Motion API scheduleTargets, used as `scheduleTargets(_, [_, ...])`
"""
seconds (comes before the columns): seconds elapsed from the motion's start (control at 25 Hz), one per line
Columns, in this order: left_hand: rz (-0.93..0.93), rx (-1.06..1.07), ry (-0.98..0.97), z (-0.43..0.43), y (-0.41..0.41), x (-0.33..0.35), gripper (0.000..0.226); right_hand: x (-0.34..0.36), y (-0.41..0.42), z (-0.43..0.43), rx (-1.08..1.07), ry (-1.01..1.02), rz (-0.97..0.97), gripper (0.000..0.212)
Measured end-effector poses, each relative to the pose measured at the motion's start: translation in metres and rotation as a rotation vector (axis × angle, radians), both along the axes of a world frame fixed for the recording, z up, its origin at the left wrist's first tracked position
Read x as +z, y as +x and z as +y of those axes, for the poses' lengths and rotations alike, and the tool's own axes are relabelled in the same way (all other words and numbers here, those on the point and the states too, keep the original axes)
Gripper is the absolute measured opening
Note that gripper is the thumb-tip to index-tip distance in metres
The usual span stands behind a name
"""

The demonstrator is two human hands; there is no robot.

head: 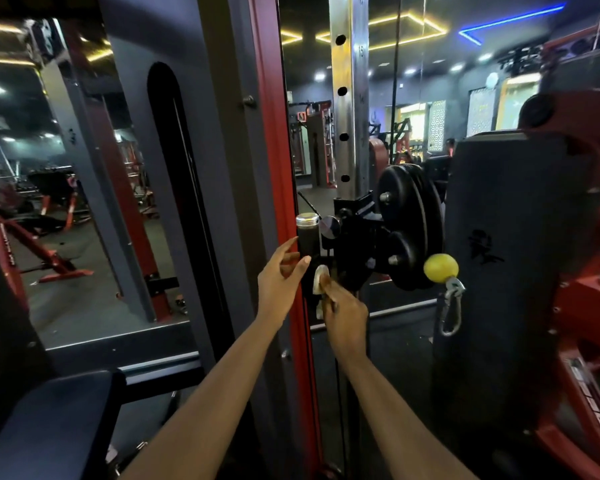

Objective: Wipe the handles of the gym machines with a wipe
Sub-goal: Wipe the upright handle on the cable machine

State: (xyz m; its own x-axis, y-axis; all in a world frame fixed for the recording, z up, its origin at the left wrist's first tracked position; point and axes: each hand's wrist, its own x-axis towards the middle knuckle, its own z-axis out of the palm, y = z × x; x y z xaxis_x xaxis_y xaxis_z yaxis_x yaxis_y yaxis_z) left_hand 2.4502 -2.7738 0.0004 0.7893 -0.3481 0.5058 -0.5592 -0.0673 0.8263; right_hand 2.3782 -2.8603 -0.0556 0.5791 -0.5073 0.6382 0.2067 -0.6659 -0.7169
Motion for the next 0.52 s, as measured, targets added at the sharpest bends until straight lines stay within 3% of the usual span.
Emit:
scheduleTargets(0.24, [-0.036,0.028,0.012,-0.001,0.004,0.000,0.049,0.061,0.012,-0.011,-0.112,0.086,-0.303,0.031])
scheduleTargets(0.36, [-0.034,0.034,0.009,-0.002,0.006,-0.002,0.049,0.066,0.024,-0.006,-0.095,0.056,-0.279,0.025])
scheduleTargets(0.52, [-0.024,0.043,-0.027,-0.004,0.001,-0.004,0.050,0.022,0.024,-0.003,-0.091,0.076,-0.235,0.030])
